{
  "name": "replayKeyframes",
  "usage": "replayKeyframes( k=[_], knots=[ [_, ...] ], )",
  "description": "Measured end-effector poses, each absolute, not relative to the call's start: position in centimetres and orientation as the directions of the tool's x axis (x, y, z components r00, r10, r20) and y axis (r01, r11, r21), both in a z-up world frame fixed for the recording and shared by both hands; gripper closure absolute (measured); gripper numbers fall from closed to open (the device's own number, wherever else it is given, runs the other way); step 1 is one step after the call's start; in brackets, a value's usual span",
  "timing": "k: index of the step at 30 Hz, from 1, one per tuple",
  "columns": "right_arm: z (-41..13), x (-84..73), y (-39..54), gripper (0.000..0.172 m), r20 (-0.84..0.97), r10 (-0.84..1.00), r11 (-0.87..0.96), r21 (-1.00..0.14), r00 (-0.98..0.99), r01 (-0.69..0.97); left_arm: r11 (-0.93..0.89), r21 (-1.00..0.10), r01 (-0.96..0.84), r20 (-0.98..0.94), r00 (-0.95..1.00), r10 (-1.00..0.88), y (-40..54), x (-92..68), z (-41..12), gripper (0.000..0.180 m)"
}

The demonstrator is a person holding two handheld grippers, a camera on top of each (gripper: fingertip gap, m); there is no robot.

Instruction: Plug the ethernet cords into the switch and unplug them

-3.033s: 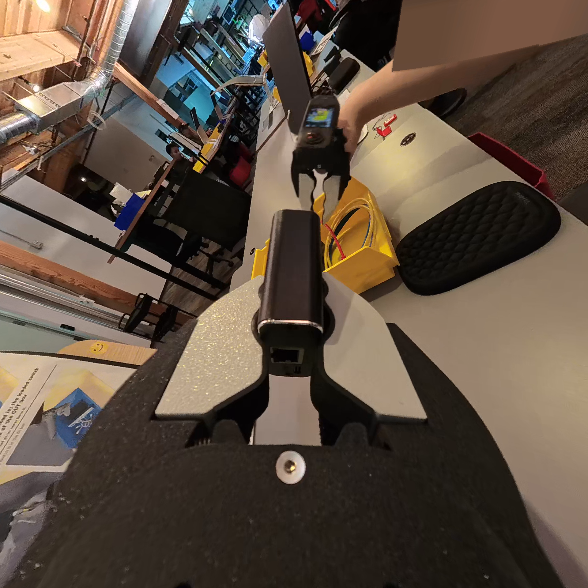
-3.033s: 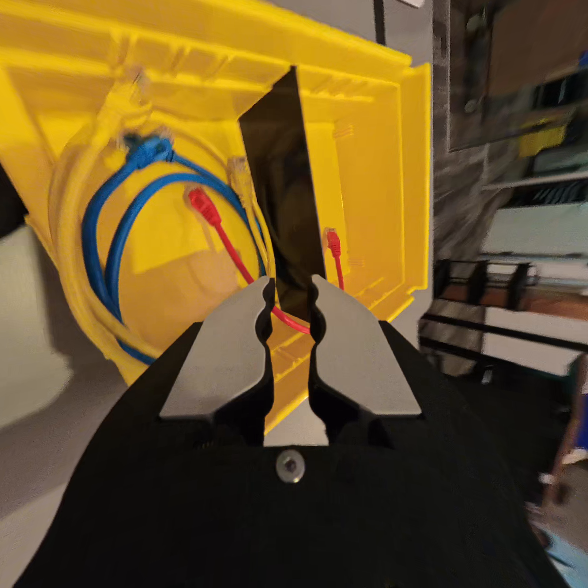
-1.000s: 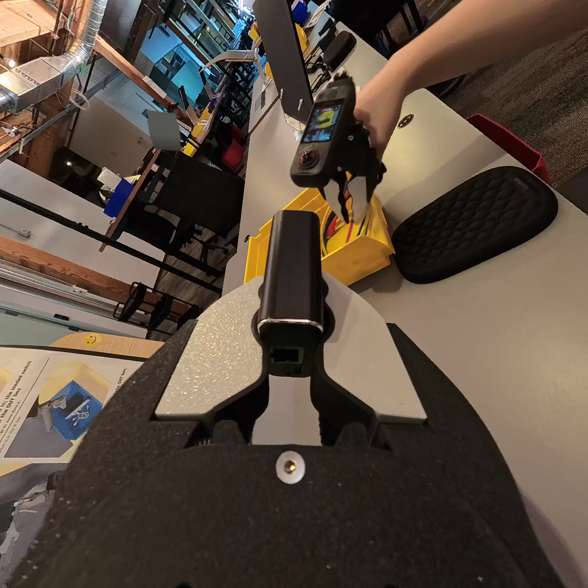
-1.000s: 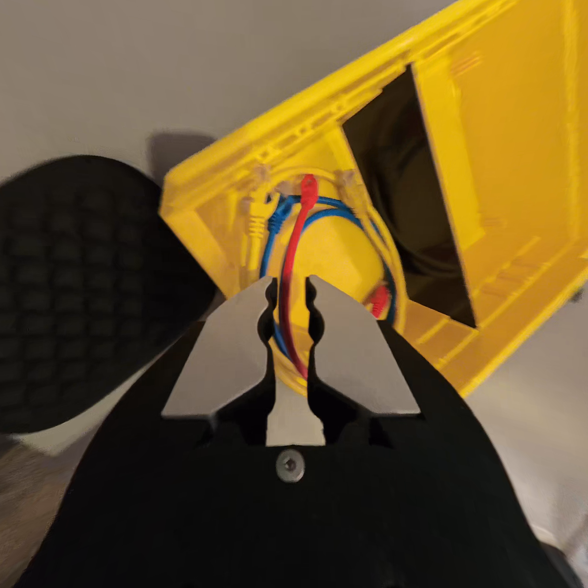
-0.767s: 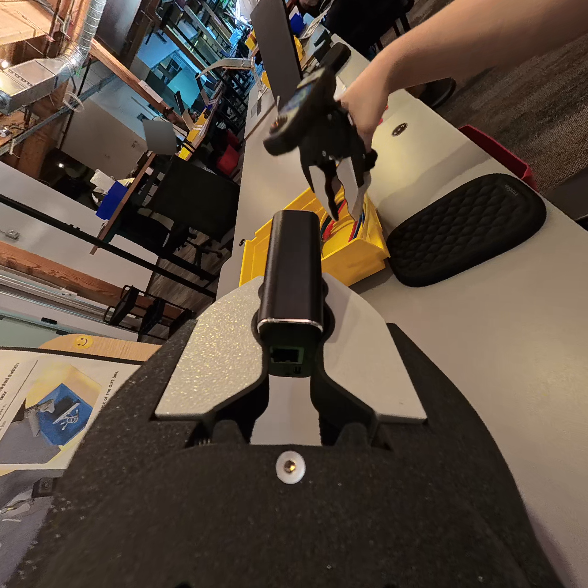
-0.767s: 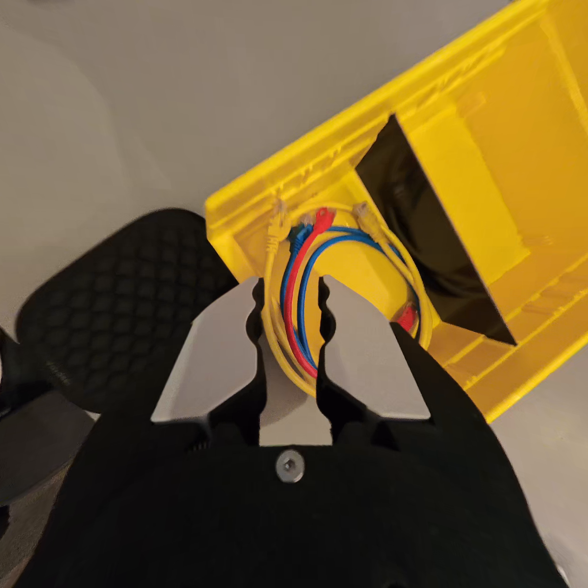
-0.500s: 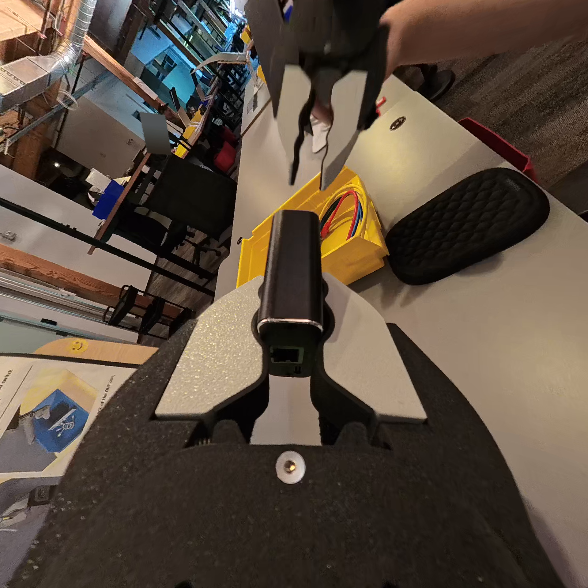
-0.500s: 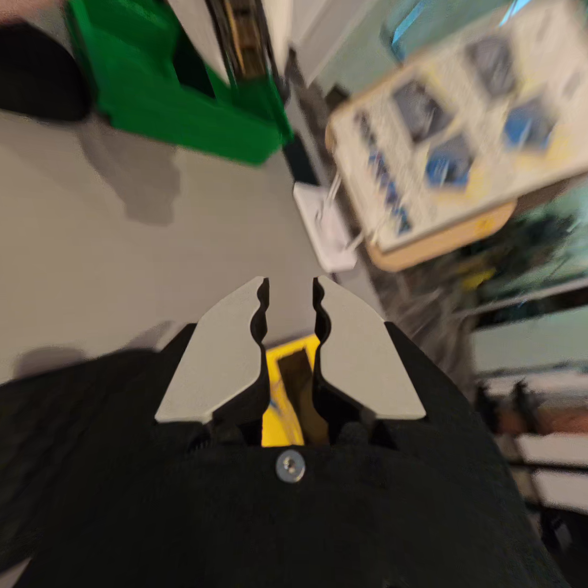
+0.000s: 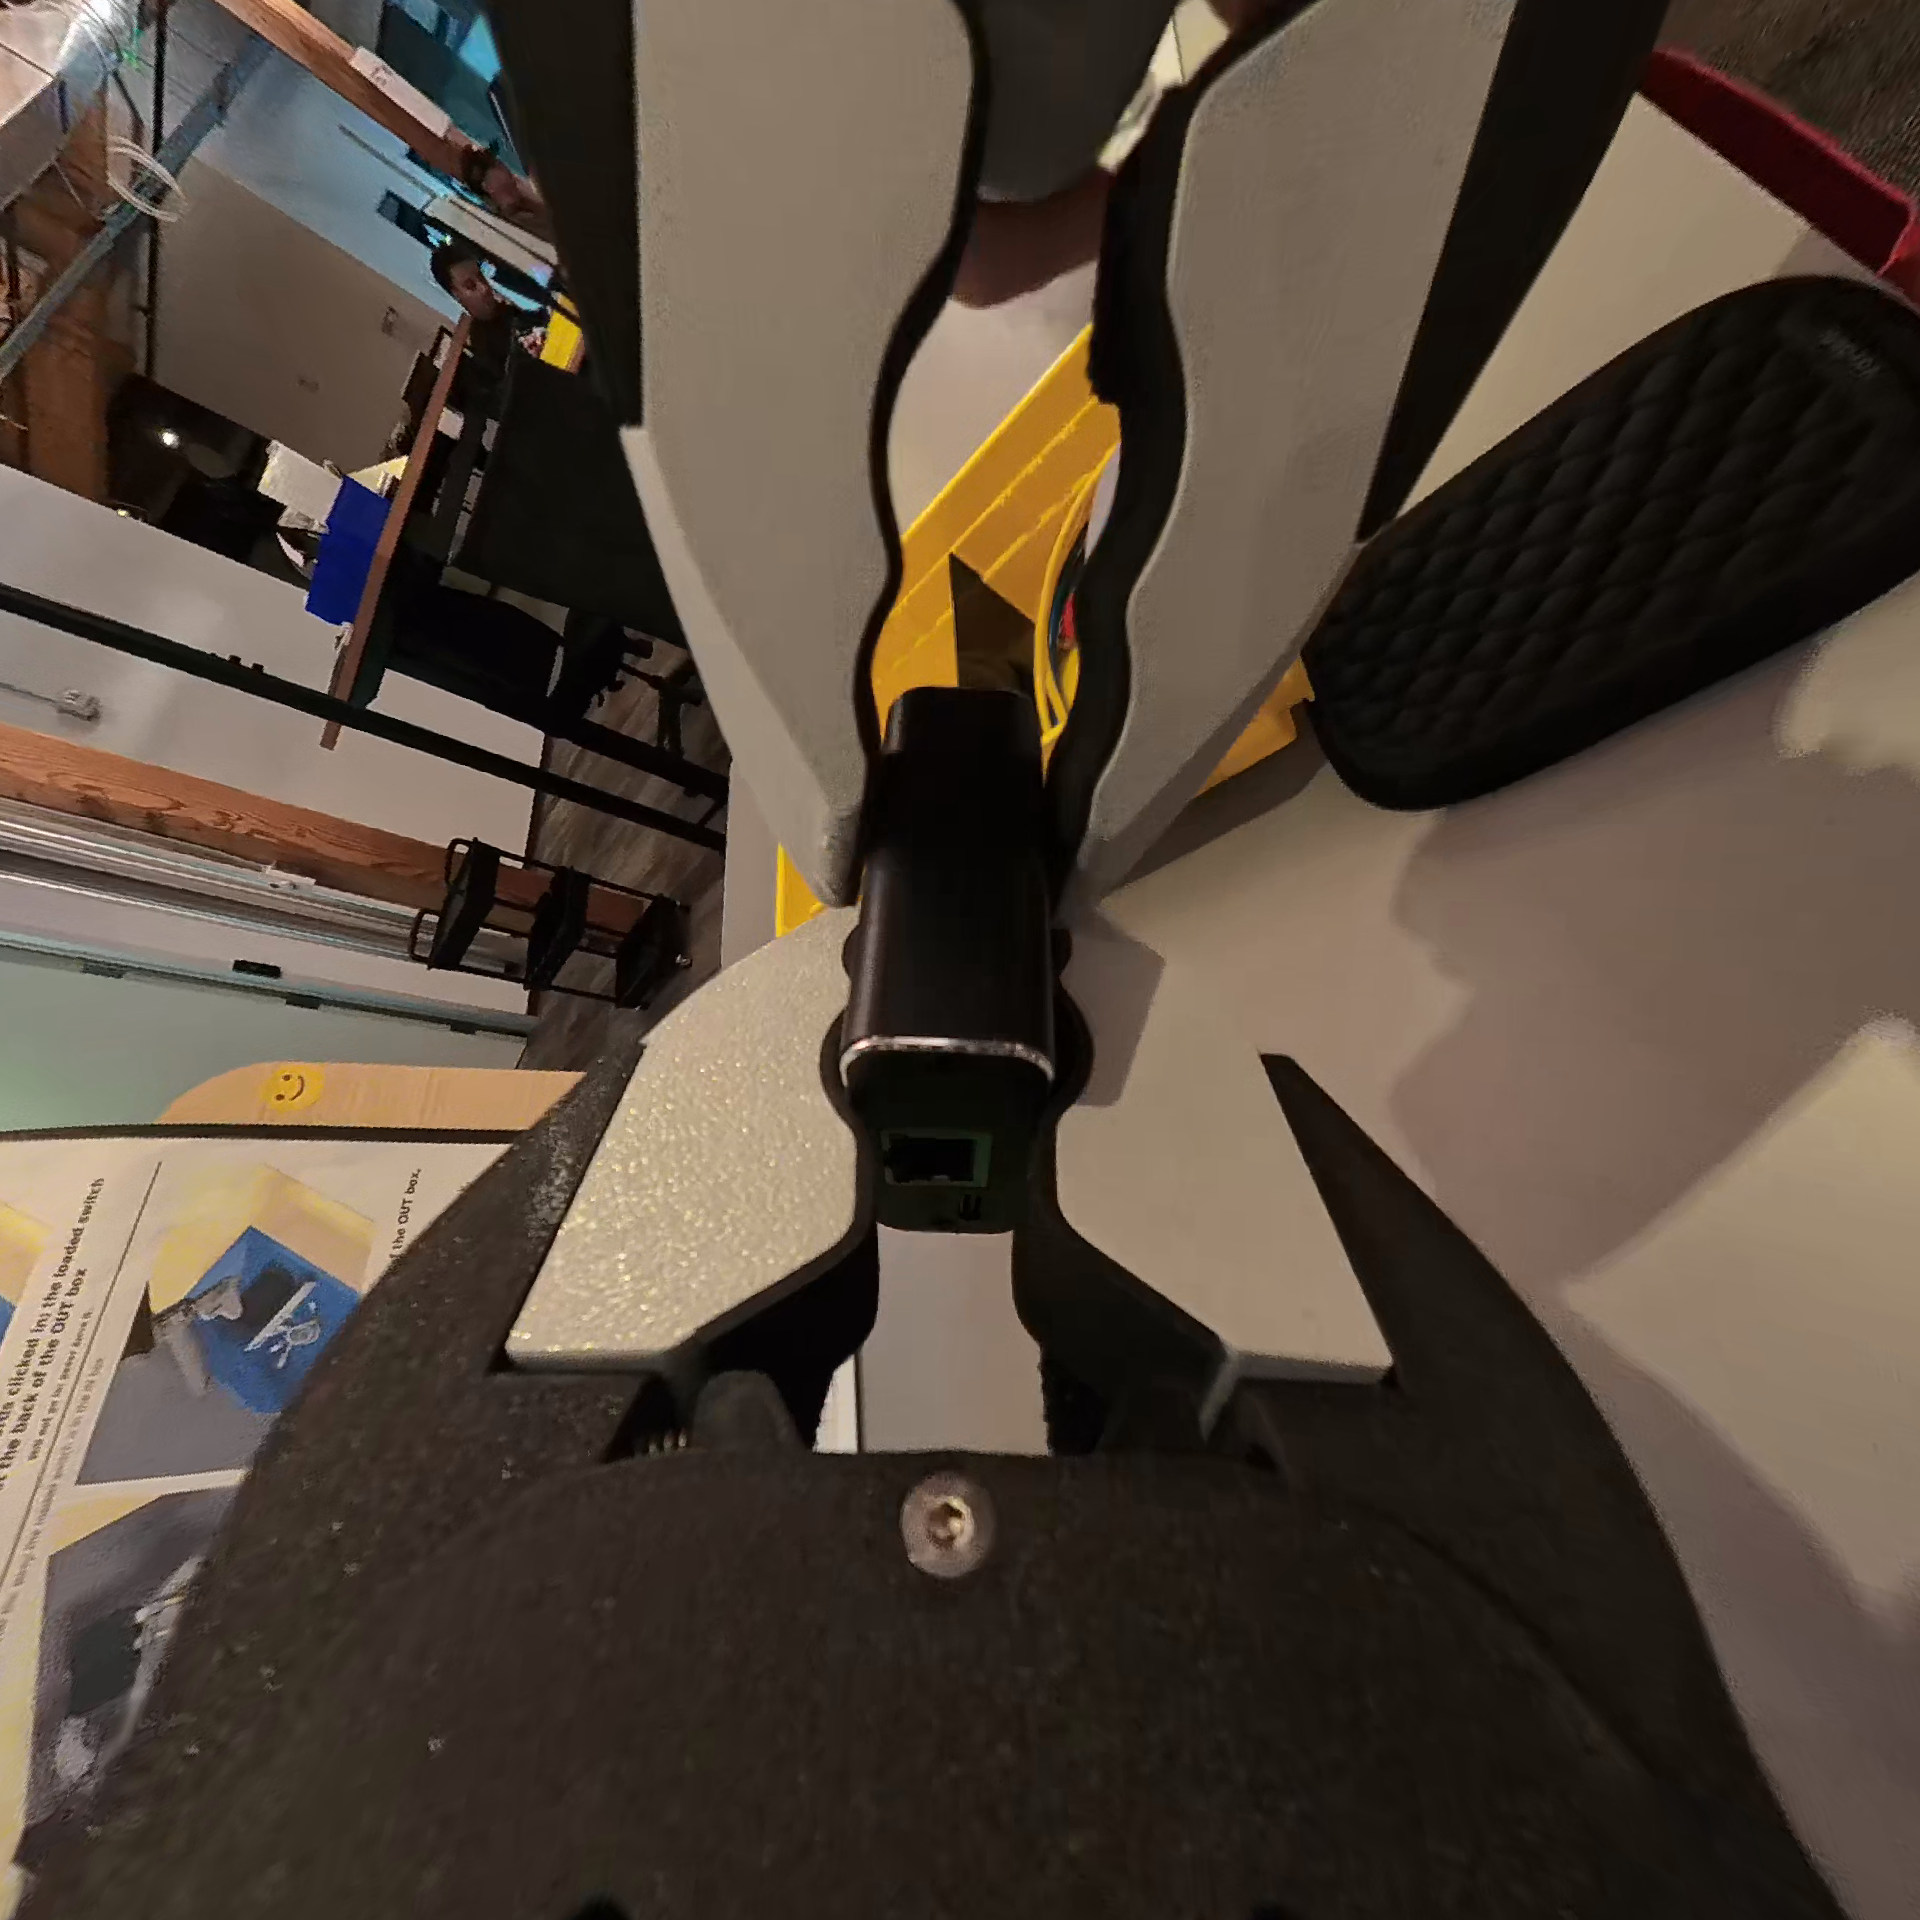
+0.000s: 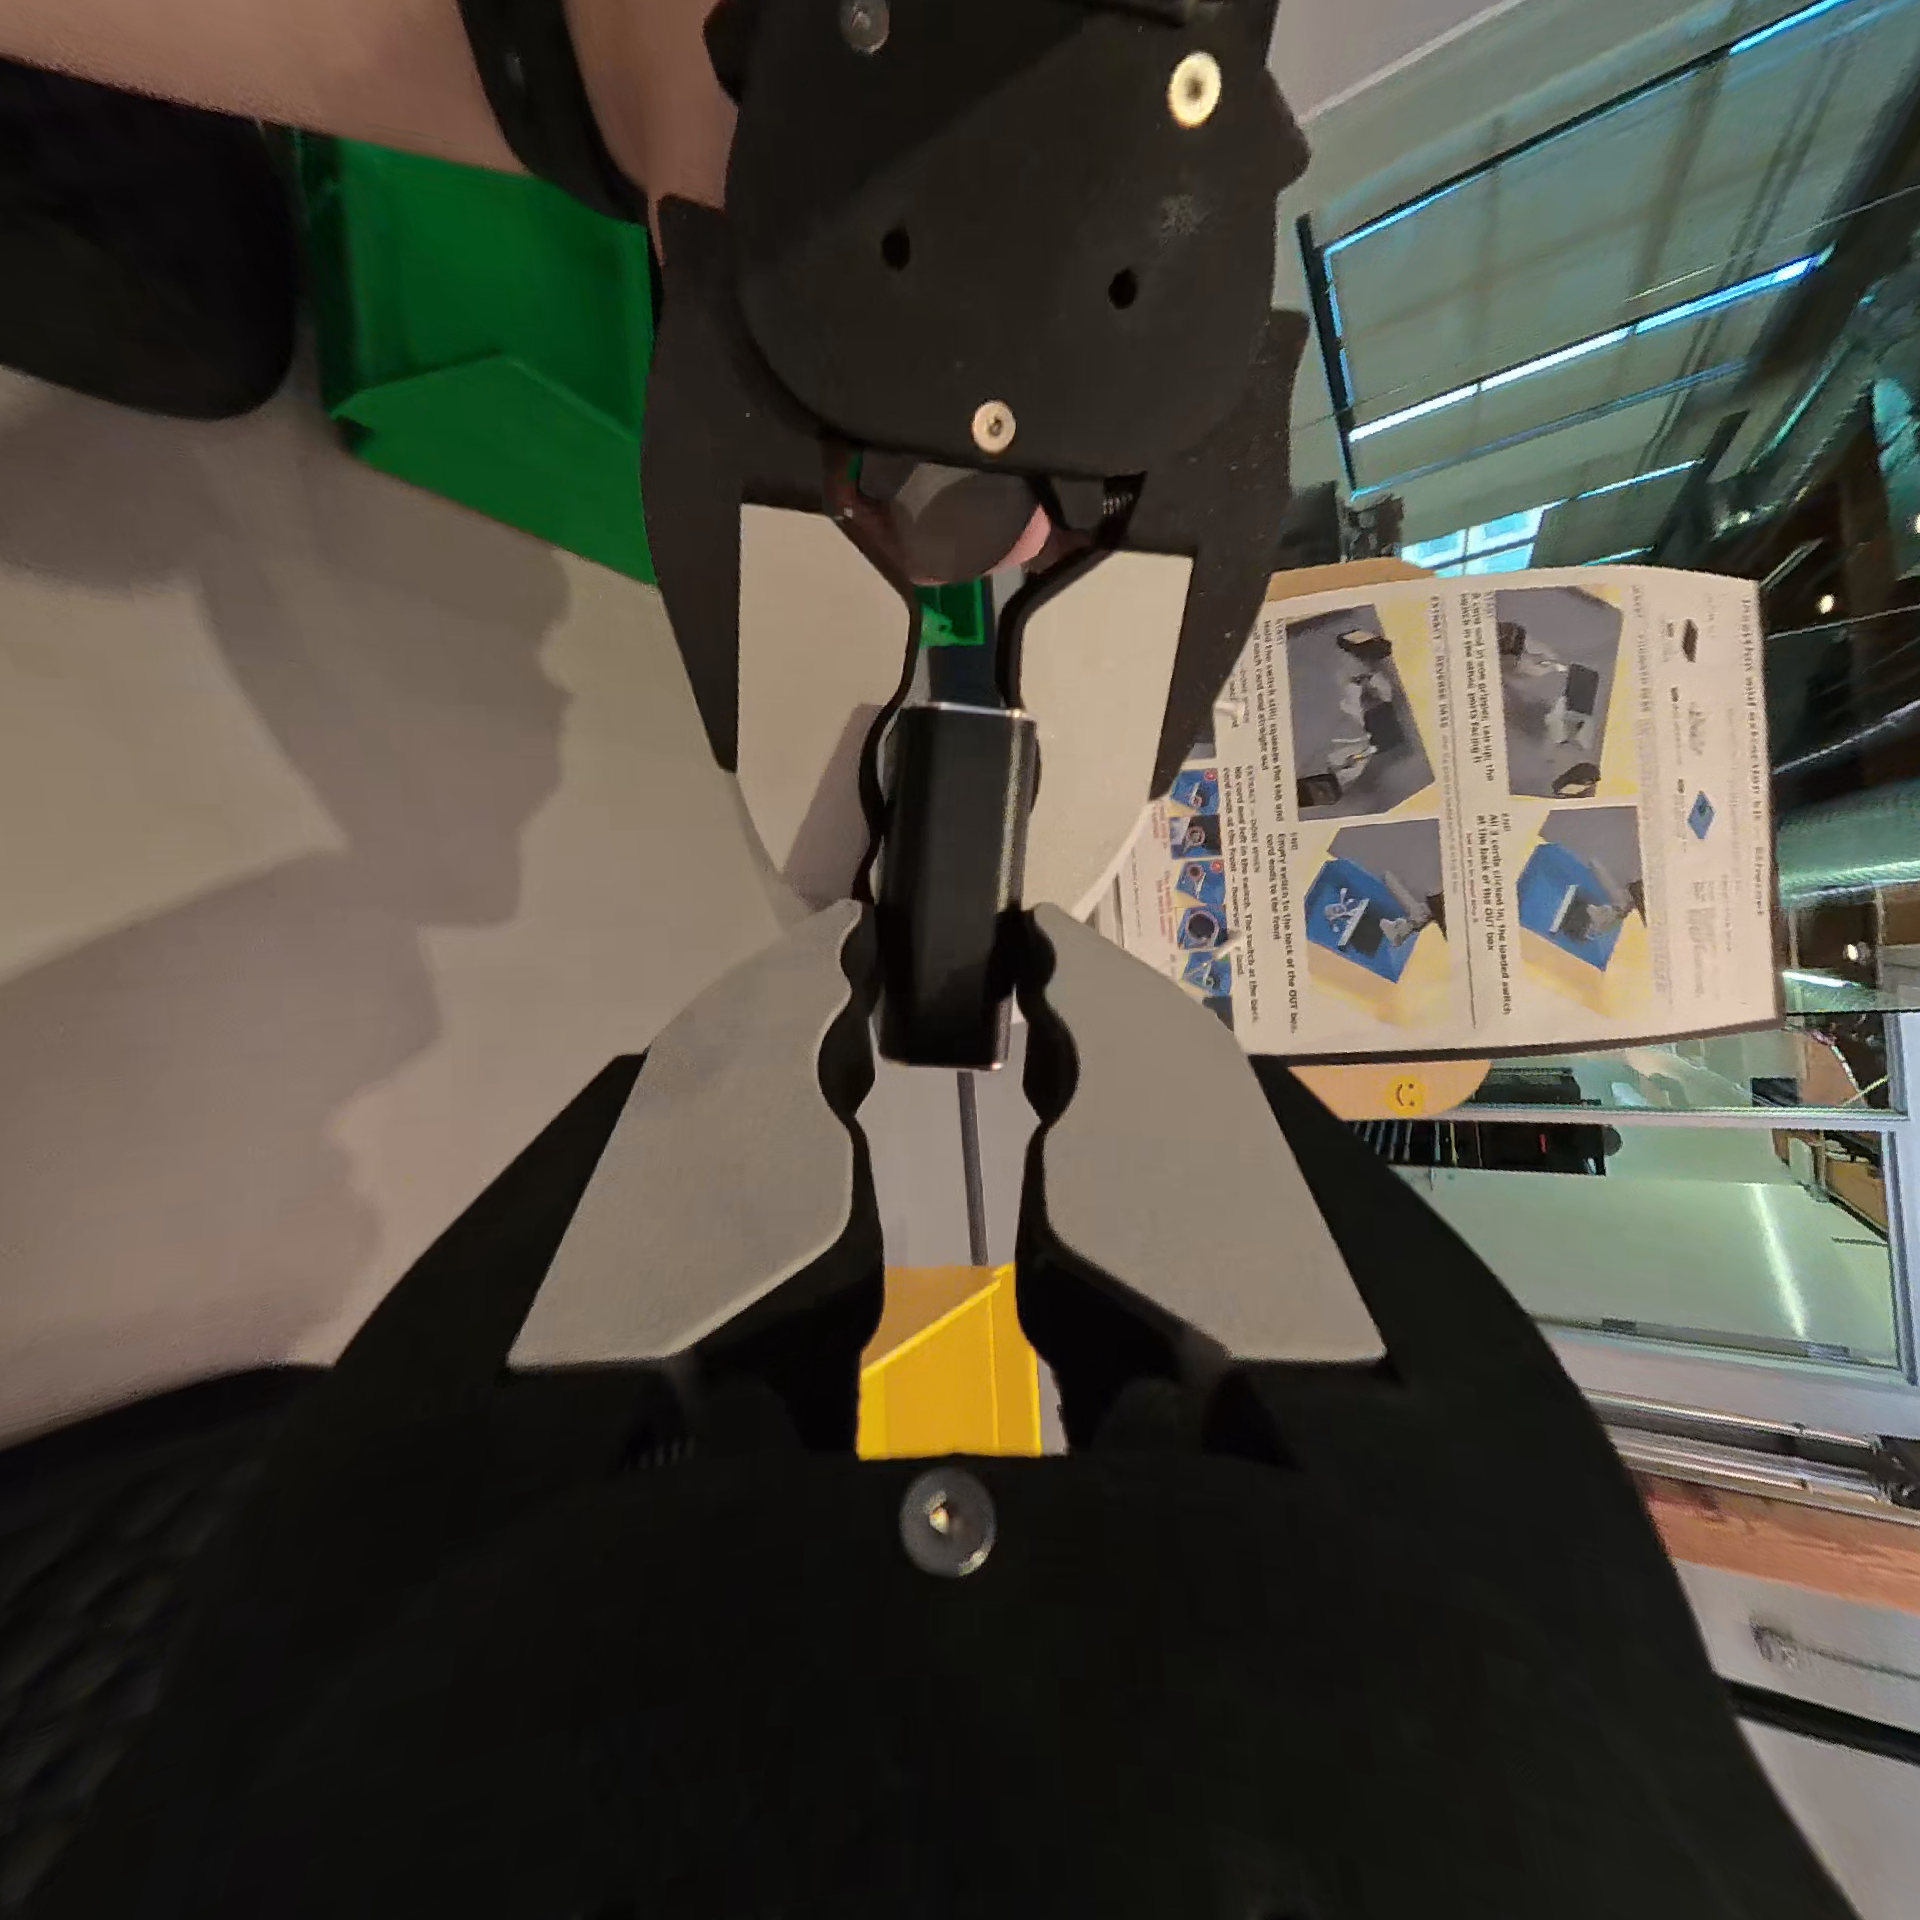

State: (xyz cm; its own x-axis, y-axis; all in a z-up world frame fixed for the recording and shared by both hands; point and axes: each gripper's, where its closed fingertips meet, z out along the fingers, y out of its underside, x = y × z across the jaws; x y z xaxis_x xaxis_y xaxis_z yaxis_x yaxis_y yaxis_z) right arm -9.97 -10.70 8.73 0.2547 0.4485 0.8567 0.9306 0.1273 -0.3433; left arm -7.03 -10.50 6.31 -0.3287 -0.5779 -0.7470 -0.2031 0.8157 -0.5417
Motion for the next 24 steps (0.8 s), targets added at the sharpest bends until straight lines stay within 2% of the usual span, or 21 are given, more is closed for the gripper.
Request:
replayKeyframes(
  k=[8, 14, 24],
  knots=[
    [8.9, -8.1, -11.5, 0.146, 0.873, 0.434, 0.103, -0.294, 0.223, 0.95, 0.823, -0.537, -0.188, -0.763, -0.307, -0.568, -10.6, -7.1, 6.5, 0.152],
    [8.8, 1.6, -9.1, 0.146, 0.903, 0.382, -0.051, -0.191, 0.196, 0.98, 0.75, -0.601, -0.276, -0.735, -0.179, -0.654, -5.8, -9.3, 8.3, 0.15],
    [-1.7, 19.4, -2.7, 0.146, 0.737, 0.619, -0.302, -0.095, 0.271, 0.949, 0.706, -0.669, -0.23, -0.71, -0.08, -0.699, -3.7, -12.3, 10.9, 0.154]
  ],
)
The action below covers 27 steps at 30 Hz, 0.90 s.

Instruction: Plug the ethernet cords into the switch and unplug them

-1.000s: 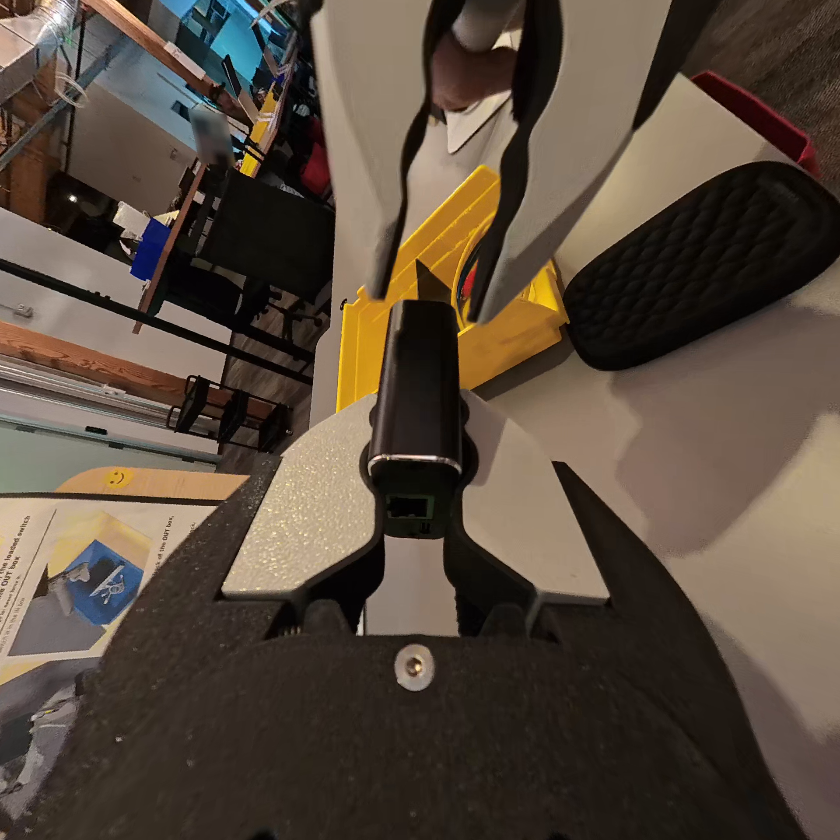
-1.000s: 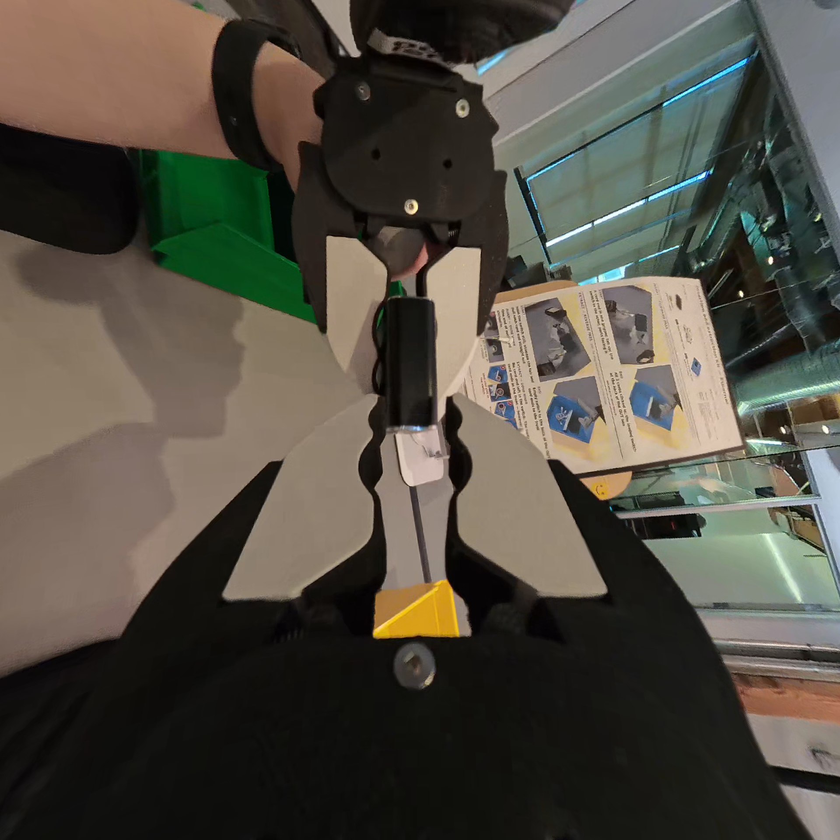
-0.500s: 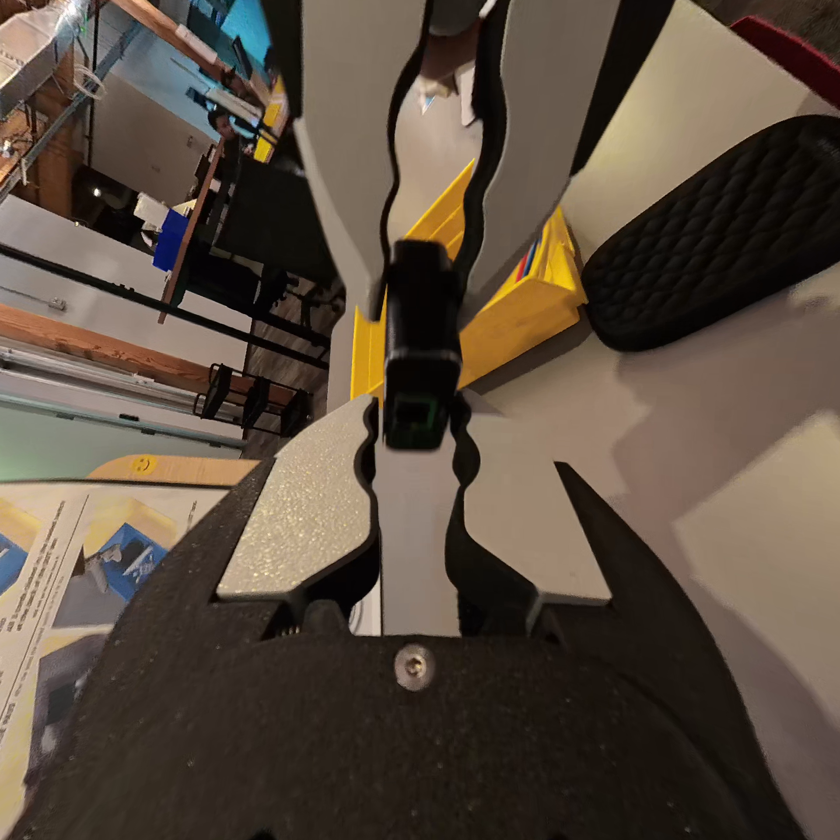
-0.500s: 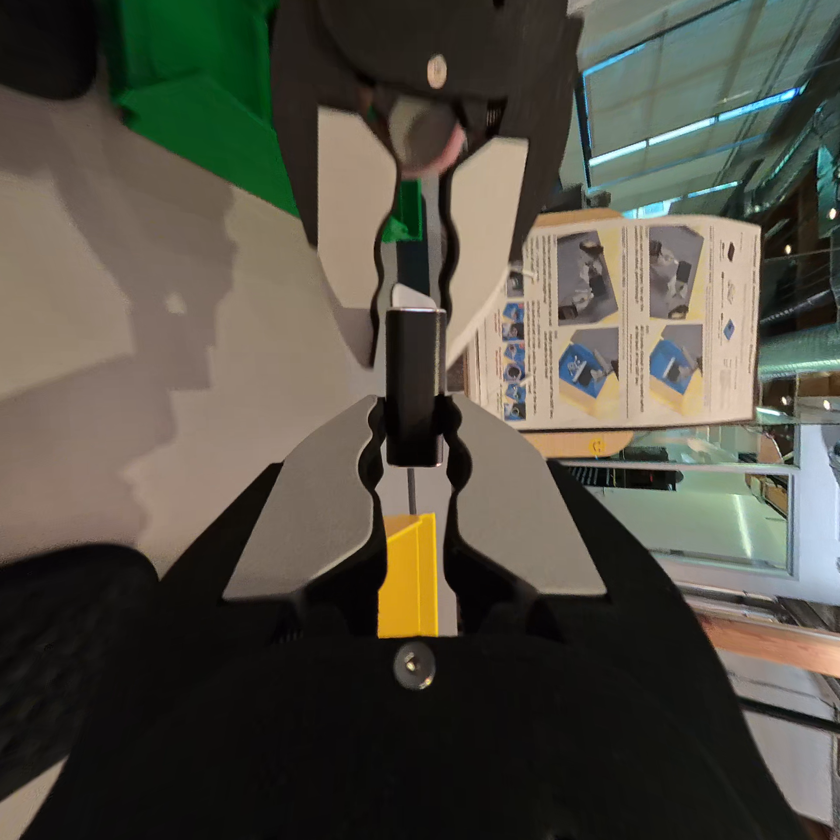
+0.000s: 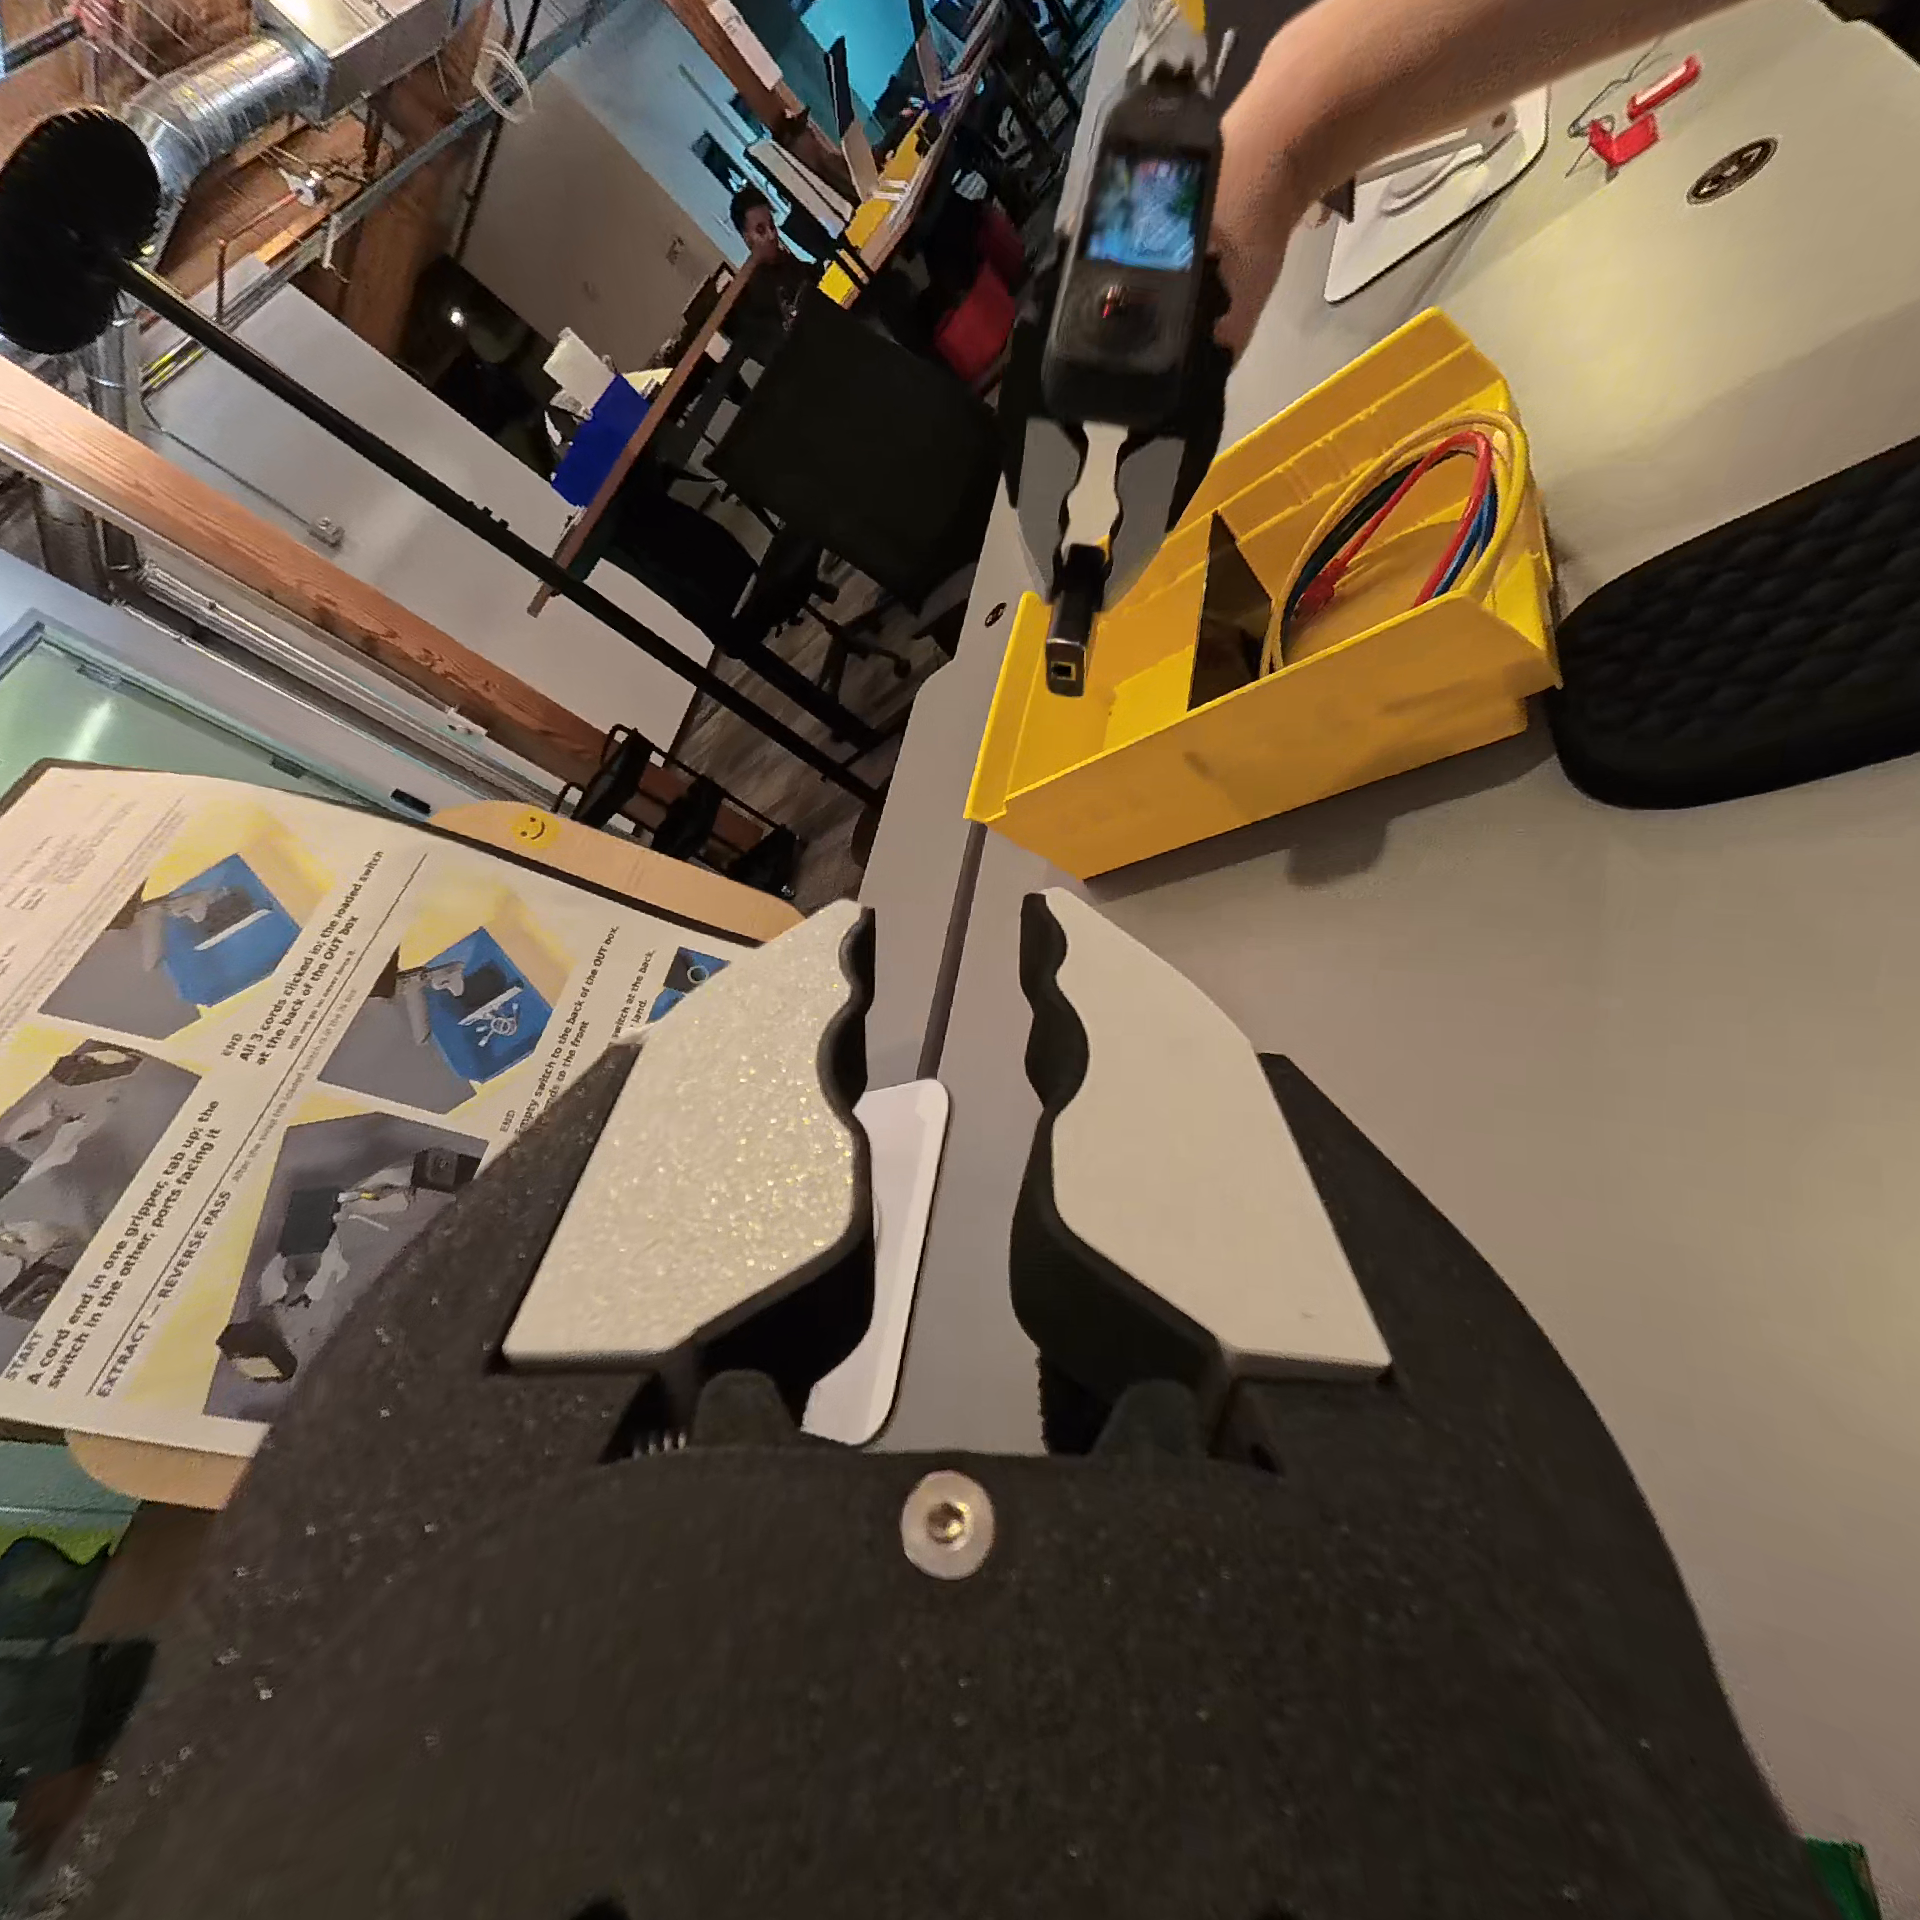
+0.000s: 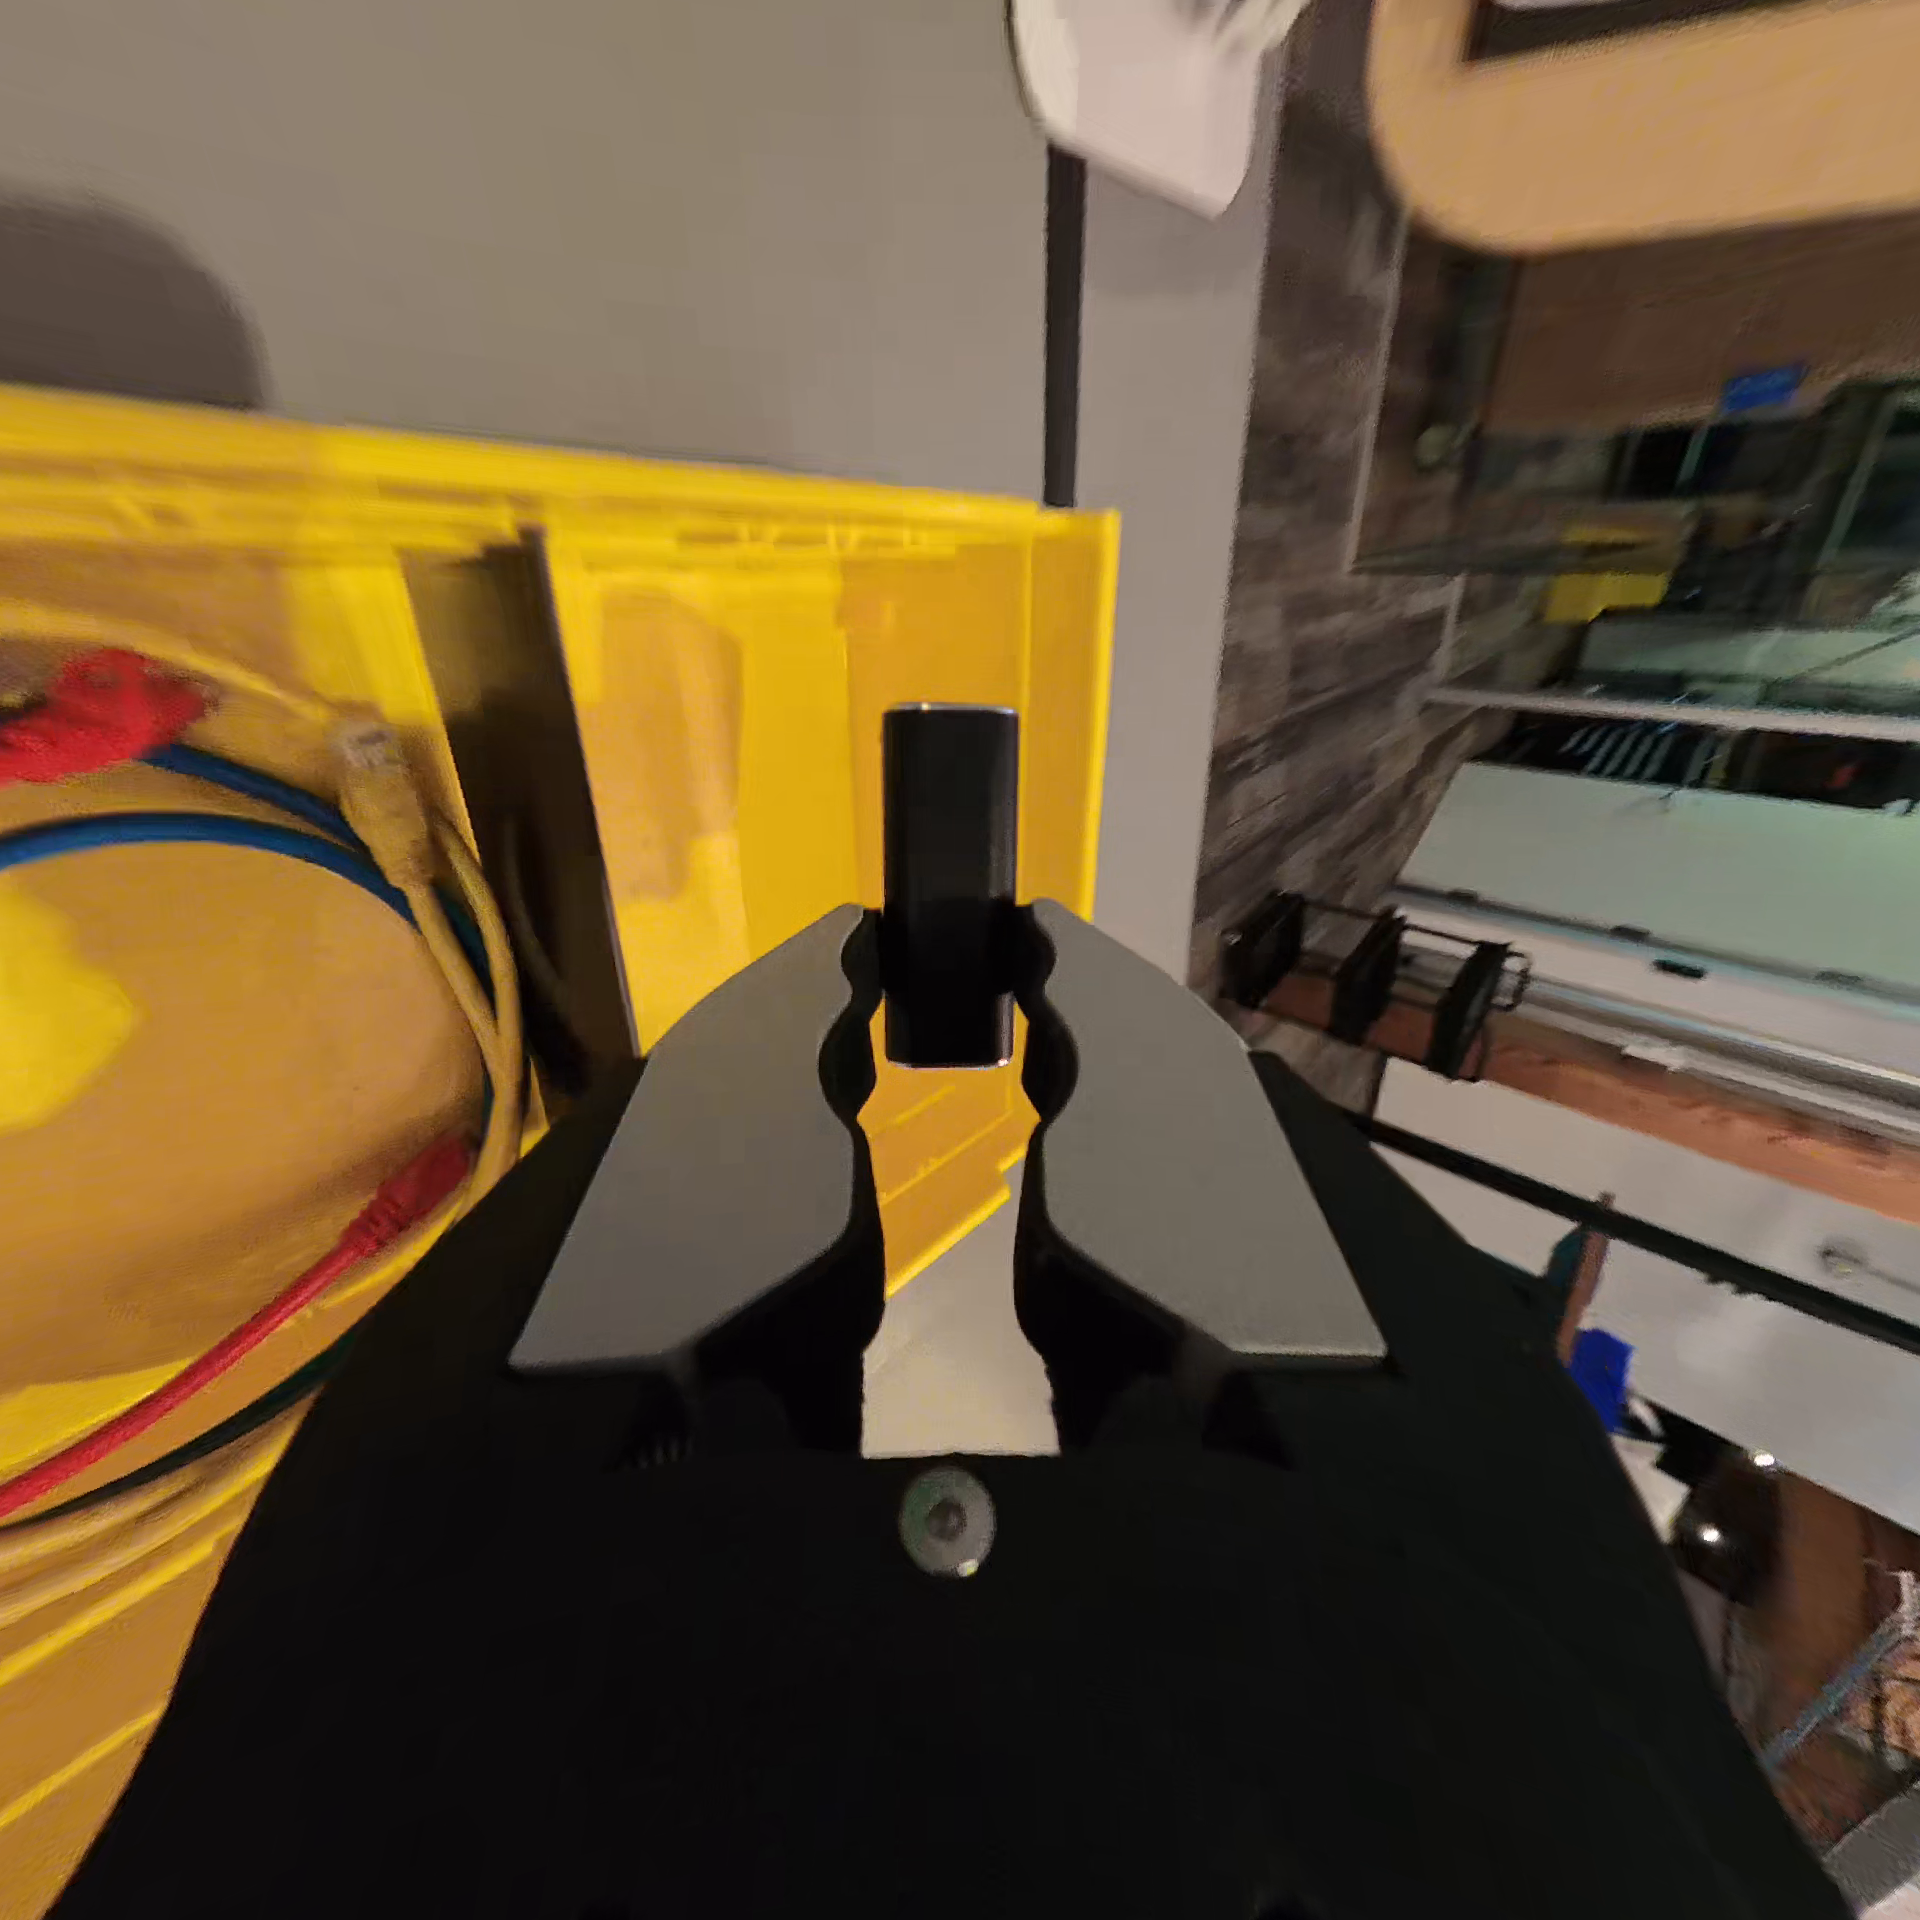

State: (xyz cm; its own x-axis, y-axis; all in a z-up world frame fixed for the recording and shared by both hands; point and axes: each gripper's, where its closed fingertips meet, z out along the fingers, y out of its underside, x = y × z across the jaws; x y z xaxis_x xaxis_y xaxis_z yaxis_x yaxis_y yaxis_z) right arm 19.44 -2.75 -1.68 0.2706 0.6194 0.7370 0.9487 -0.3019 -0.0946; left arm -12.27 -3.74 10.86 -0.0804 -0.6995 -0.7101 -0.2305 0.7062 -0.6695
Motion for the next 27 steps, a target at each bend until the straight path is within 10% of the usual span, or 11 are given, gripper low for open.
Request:
replayKeyframes(
  k=[27],
  knots=[
    [-12.6, 25.3, -0.3, 0.145, 0.5, 0.798, -0.361, -0.049, 0.335, 0.931, 0.69, -0.662, -0.291, -0.68, -0.153, -0.717, -3.3, -9.8, 8.1, 0.155]
  ],
)
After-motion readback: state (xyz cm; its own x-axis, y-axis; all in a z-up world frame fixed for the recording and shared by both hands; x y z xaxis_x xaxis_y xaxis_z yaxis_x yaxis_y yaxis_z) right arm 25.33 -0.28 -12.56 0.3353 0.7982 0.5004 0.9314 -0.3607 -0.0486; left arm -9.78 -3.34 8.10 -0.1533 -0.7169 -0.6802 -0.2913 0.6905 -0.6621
